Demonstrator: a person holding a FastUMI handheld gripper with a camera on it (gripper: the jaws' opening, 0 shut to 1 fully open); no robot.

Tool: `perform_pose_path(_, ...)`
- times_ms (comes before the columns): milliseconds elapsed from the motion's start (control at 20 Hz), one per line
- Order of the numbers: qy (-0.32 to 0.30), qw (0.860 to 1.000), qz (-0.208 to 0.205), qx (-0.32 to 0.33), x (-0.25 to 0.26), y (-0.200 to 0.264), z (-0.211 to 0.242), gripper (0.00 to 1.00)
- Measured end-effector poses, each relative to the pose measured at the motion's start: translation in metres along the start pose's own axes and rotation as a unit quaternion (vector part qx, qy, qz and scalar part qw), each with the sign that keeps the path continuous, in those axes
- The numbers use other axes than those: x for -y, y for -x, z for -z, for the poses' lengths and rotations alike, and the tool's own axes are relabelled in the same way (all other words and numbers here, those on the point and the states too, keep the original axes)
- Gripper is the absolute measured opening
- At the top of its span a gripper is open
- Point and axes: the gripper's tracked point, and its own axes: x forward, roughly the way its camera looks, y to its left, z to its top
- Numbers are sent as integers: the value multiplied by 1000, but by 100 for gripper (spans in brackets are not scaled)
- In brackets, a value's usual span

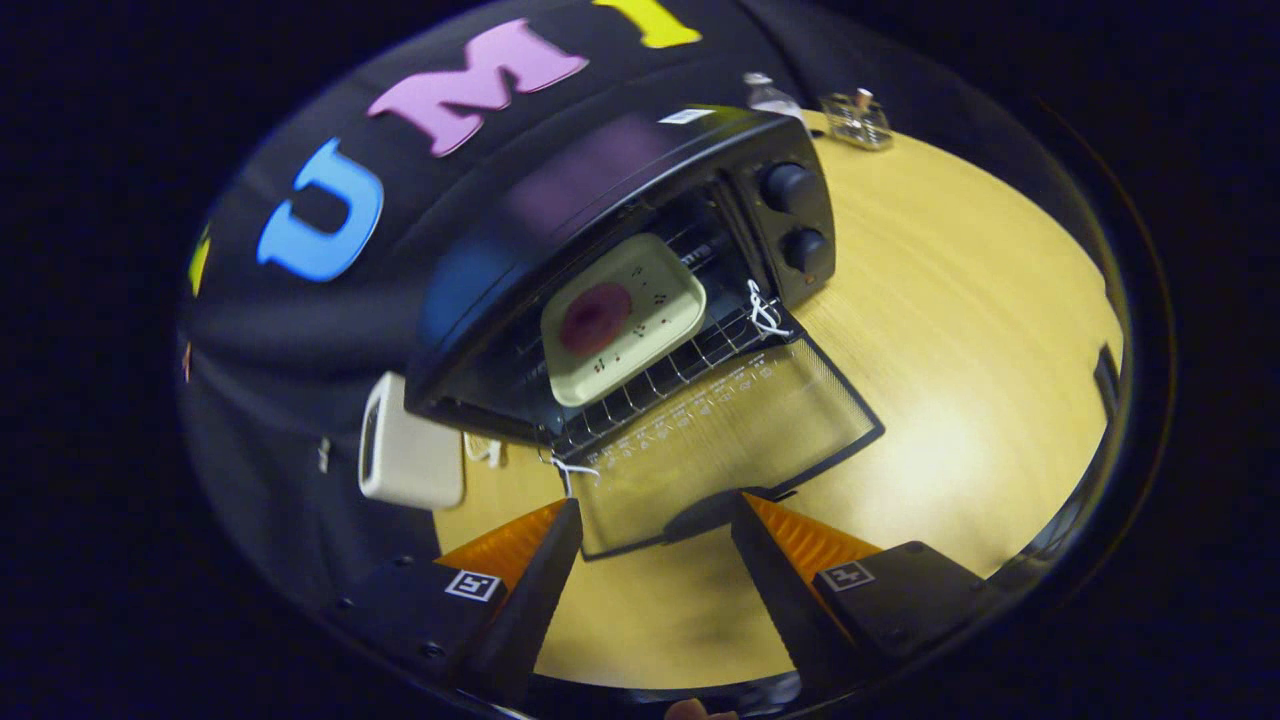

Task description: Open the toaster oven, put the food inside, and close the toaster oven door.

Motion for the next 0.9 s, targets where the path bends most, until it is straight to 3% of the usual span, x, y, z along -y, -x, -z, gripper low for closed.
perform_pose_path(350,160,985,48,-44,45,-32,51,99)
perform_pose_path(600,184,978,87,-45,57,-64,59,99)
perform_pose_path(900,167,979,114,-35,55,-81,51,100)
